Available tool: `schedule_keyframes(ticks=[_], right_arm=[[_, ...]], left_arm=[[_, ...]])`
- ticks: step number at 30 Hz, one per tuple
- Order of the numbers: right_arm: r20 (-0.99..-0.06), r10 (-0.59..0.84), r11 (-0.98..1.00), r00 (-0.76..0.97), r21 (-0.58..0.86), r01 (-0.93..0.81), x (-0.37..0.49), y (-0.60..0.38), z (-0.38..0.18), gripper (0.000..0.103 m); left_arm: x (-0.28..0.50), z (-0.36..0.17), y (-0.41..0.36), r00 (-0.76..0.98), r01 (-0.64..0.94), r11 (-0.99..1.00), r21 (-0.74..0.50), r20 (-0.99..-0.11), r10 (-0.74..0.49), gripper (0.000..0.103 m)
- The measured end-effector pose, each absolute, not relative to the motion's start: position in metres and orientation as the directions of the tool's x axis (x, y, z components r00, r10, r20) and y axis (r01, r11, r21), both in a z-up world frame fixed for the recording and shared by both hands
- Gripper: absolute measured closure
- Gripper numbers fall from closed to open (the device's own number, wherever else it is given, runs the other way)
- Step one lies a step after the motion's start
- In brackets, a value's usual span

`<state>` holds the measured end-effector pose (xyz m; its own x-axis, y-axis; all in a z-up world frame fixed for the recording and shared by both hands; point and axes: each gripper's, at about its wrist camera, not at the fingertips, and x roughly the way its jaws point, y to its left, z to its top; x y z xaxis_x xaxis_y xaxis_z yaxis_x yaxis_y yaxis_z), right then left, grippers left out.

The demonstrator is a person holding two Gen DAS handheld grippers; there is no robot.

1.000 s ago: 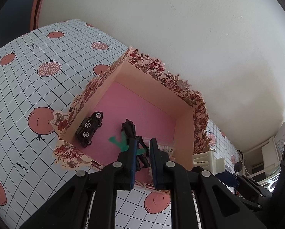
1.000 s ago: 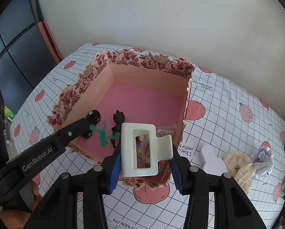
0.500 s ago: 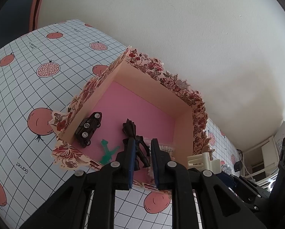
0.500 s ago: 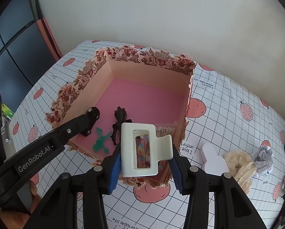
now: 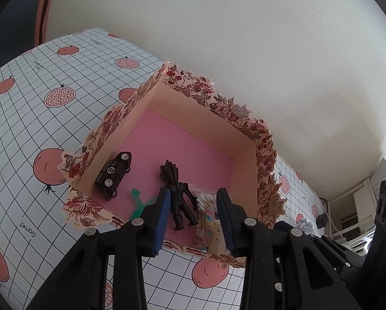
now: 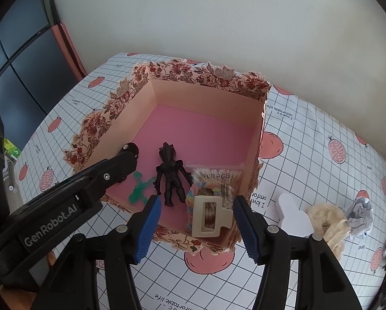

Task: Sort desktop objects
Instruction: 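Open the left gripper to drop the green toy while the right gripper releases the clip, then move both grippers back toward the pink hair roller and lace scrunchie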

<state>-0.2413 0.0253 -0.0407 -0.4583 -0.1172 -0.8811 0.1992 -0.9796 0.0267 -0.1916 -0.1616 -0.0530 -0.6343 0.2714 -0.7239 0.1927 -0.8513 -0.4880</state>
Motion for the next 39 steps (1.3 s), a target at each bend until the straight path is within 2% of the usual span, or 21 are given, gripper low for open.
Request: schedule_keyframes(ticks=[5,7,12,28,33,39], right_arm=[[-0.879,-0.116,-0.979,-0.462,0.023,0.203,-0.240,0.024,-0.039,0.040],[-0.878,-0.117,-0.979,-0.464,0.023,0.203,-0.240,0.024,-0.038,0.040],[-0.874,-0.124,-0.979,-0.469,0.029,0.204,-0.237,0.025,-0.034,0.040],[-0.873,-0.097,-0.983,-0.478,0.010,0.181,-0.214,0.048,-0.019,0.040],[-0.876,-0.082,-0.989,-0.474,0.012,0.149,-0.205,0.066,-0.016,0.040],[-0.870,-0.073,-0.993,-0.487,0.017,0.118,-0.190,0.085,-0.008,0.040]], left_arm=[[-0.192,-0.052,-0.160,-0.635,0.181,-0.845,-0.503,-0.716,0.291,0.056],[-0.193,-0.052,-0.160,-0.635,0.172,-0.839,-0.516,-0.710,0.306,0.049],[-0.193,-0.051,-0.157,-0.633,0.163,-0.845,-0.510,-0.711,0.307,0.046],[-0.187,-0.050,-0.147,-0.648,0.148,-0.856,-0.495,-0.703,0.294,0.028],[-0.184,-0.051,-0.140,-0.658,0.151,-0.870,-0.469,-0.705,0.266,0.022],[-0.182,-0.049,-0.123,-0.677,0.133,-0.926,-0.353,-0.715,0.175,0.020]])
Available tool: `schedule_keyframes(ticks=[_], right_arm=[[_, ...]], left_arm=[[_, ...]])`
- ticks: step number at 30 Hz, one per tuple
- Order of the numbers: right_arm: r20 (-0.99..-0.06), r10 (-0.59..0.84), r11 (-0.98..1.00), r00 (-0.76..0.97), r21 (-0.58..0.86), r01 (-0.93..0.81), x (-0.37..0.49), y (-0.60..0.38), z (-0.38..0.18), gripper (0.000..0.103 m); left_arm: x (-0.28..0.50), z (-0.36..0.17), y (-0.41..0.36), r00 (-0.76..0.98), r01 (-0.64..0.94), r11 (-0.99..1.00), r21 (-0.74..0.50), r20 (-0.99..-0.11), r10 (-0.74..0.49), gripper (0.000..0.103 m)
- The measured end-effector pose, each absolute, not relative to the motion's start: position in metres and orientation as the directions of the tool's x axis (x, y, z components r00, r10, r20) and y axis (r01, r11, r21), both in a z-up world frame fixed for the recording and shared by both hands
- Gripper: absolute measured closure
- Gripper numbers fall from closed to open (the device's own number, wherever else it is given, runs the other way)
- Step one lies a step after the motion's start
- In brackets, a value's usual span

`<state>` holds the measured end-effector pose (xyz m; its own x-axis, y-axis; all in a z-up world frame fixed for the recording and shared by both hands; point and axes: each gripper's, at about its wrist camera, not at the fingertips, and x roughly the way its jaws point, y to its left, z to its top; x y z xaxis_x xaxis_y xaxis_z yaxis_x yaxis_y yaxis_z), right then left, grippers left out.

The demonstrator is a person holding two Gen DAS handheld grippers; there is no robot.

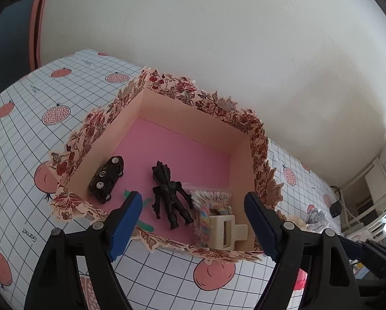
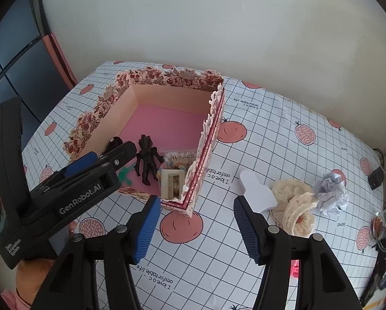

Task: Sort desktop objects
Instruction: 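Move both grippers back toward the pink hair roller and lace scrunchie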

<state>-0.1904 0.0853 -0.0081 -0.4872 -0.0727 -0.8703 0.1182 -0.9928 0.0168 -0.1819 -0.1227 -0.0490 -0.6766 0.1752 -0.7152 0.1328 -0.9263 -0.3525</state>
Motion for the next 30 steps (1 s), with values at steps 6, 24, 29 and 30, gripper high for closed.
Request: schedule_keyframes(ticks=[6,24,29,30], right_arm=[[-0.862,-0.062,-0.997,-0.503,0.029,0.074,-0.171,0.113,0.002,0.040],[-0.864,-0.029,-0.975,-0.503,0.135,-0.176,-0.061,0.230,-0.014,0.039],[-0.866,0.009,-0.949,-0.500,0.150,-0.277,-0.029,0.266,-0.013,0.039],[-0.857,0.011,-0.942,-0.515,0.165,-0.293,-0.021,0.273,-0.009,0.039]], left_arm=[[-0.173,-0.044,-0.105,-0.722,0.134,-0.964,-0.230,-0.689,0.064,0.018],[-0.129,-0.046,-0.063,-0.705,0.087,-0.978,-0.189,-0.706,0.073,0.018],[-0.121,-0.045,-0.051,-0.688,0.065,-0.977,-0.201,-0.718,0.102,0.018],[-0.118,-0.044,-0.049,-0.688,0.055,-0.977,-0.208,-0.717,0.114,0.018]])
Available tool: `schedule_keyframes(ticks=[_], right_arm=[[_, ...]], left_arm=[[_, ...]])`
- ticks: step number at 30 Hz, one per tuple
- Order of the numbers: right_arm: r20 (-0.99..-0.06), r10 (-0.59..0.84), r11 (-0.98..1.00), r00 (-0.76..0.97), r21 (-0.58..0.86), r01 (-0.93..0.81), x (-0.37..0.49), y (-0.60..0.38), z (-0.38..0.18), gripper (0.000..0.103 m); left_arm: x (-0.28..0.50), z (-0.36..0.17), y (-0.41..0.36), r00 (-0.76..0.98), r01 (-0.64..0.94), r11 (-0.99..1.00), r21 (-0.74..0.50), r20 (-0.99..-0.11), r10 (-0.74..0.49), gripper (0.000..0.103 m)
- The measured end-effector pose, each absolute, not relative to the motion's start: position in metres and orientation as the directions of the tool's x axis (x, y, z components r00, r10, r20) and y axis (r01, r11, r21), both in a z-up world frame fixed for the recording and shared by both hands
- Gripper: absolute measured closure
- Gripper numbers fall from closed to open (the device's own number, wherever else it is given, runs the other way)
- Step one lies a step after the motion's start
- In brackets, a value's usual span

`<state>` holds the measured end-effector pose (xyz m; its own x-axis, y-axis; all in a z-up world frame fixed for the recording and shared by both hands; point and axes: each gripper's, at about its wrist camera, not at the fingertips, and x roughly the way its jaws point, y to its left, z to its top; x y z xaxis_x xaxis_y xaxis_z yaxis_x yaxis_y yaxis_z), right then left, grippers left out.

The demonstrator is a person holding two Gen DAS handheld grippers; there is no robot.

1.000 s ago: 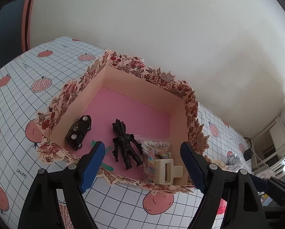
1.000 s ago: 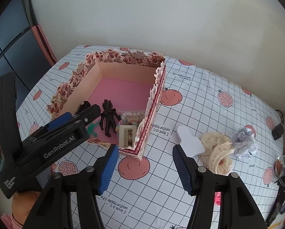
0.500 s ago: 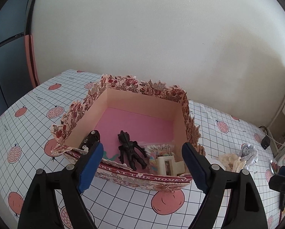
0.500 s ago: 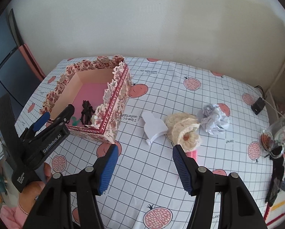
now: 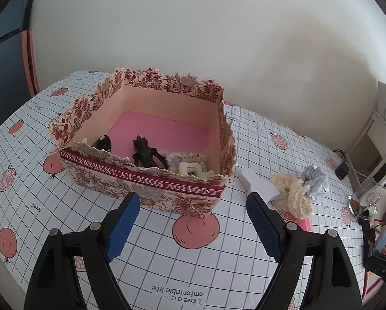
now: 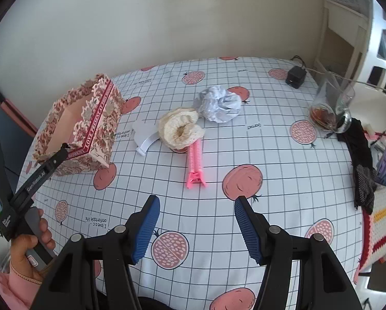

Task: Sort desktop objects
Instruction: 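Move both grippers back toward the pink hair roller and lace scrunchie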

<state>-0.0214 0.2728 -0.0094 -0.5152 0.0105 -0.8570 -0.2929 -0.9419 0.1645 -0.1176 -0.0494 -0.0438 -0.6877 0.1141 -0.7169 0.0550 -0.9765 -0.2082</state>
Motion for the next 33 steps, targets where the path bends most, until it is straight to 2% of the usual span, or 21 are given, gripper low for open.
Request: schedule_keyframes(ticks=[5,10,19,27,33], right_arm=[[-0.848,0.049,-0.917,-0.527,0.172,-0.361,0.004,0.296,-0.002,0.039],[-0.850,0.057,-0.910,-0.524,0.172,-0.378,0.022,0.300,0.000,0.039],[-0.839,0.075,-0.903,-0.539,0.172,-0.394,0.042,0.296,0.012,0.039],[-0.837,0.113,-0.908,-0.536,0.132,-0.397,0.041,0.302,0.013,0.039],[-0.846,0.096,-0.901,-0.525,0.150,-0.406,0.030,0.311,-0.014,0.039]], left_arm=[[-0.099,-0.041,-0.035,-0.677,0.002,-0.986,-0.168,-0.726,0.123,0.018],[-0.077,-0.025,-0.023,-0.730,-0.026,-0.991,-0.134,-0.675,0.111,0.018],[-0.056,-0.011,-0.063,-0.758,0.104,-0.944,-0.314,-0.640,0.129,0.018],[-0.047,0.000,-0.041,-0.770,0.006,-0.938,-0.346,-0.600,0.217,0.018],[-0.055,-0.009,-0.014,-0.736,-0.085,-0.957,-0.279,-0.630,0.249,0.018]])
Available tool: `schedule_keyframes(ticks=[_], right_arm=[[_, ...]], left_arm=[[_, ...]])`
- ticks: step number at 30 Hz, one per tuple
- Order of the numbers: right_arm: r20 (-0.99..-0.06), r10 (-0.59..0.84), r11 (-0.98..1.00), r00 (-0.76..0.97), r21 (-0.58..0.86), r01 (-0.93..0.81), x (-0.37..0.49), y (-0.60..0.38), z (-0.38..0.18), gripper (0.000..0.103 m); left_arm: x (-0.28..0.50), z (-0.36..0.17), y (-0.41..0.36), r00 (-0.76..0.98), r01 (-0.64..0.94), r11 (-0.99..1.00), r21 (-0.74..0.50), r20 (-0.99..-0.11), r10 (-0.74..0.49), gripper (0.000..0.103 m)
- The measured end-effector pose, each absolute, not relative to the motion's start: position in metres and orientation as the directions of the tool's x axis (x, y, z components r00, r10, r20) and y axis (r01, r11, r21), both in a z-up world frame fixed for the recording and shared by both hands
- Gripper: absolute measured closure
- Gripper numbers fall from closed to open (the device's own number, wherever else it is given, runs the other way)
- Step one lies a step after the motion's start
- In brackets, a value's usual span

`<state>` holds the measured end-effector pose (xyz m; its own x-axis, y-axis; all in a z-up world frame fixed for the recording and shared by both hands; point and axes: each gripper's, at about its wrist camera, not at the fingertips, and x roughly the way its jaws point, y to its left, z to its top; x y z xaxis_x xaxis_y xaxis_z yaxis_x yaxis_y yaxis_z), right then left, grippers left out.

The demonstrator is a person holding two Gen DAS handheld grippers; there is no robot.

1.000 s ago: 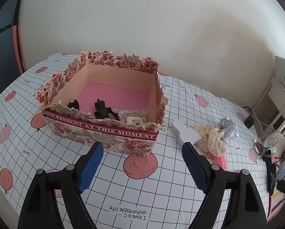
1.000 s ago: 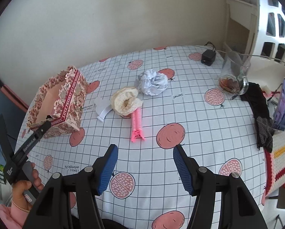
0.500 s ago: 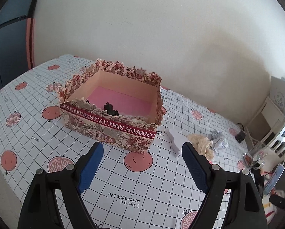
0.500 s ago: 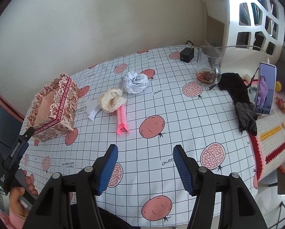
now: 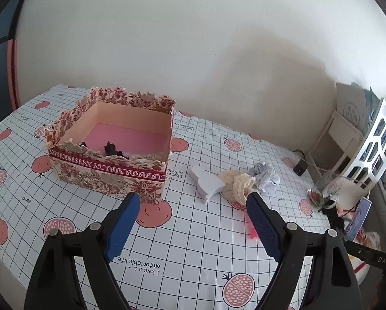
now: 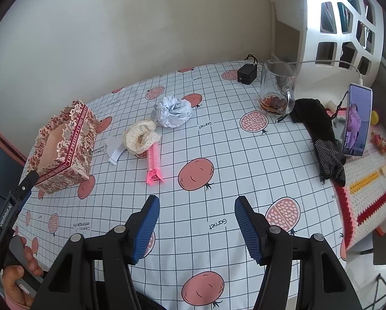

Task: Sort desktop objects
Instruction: 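Move both grippers back toward the pink hair roller and lace scrunchie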

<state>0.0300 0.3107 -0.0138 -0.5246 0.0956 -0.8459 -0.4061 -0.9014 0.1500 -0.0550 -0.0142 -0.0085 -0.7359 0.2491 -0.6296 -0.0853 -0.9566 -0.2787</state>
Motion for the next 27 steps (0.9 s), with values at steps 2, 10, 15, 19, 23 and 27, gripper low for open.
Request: schedule_keyframes(ticks=[2,10,15,19,23,27], right_arm=[[-0.851,0.087,-0.903,-0.518,0.152,-0.402,0.023,0.311,-0.023,0.039],[-0.866,0.064,-0.913,-0.495,0.150,-0.379,-0.008,0.317,-0.048,0.039],[-0.876,0.052,-0.921,-0.479,0.143,-0.363,-0.027,0.319,-0.060,0.039],[-0.883,0.047,-0.926,-0.468,0.138,-0.353,-0.043,0.320,-0.070,0.039],[-0.891,0.025,-0.933,-0.454,0.143,-0.331,-0.060,0.316,-0.082,0.039],[-0.898,0.001,-0.944,-0.440,0.144,-0.297,-0.078,0.307,-0.095,0.039]], left_arm=[[-0.061,-0.011,-0.009,-0.713,-0.099,-0.957,-0.274,-0.651,0.260,0.018],[-0.096,-0.038,0.016,-0.582,-0.132,-0.970,-0.203,-0.776,0.242,0.018],[-0.118,-0.041,0.042,-0.556,-0.198,-0.966,-0.167,-0.792,0.251,0.018],[-0.142,-0.043,0.058,-0.536,-0.202,-0.966,-0.160,-0.808,0.246,0.018],[-0.166,-0.049,0.071,-0.518,-0.193,-0.970,-0.148,-0.824,0.229,0.018],[-0.181,-0.061,0.076,-0.501,-0.177,-0.972,-0.153,-0.837,0.222,0.018]])
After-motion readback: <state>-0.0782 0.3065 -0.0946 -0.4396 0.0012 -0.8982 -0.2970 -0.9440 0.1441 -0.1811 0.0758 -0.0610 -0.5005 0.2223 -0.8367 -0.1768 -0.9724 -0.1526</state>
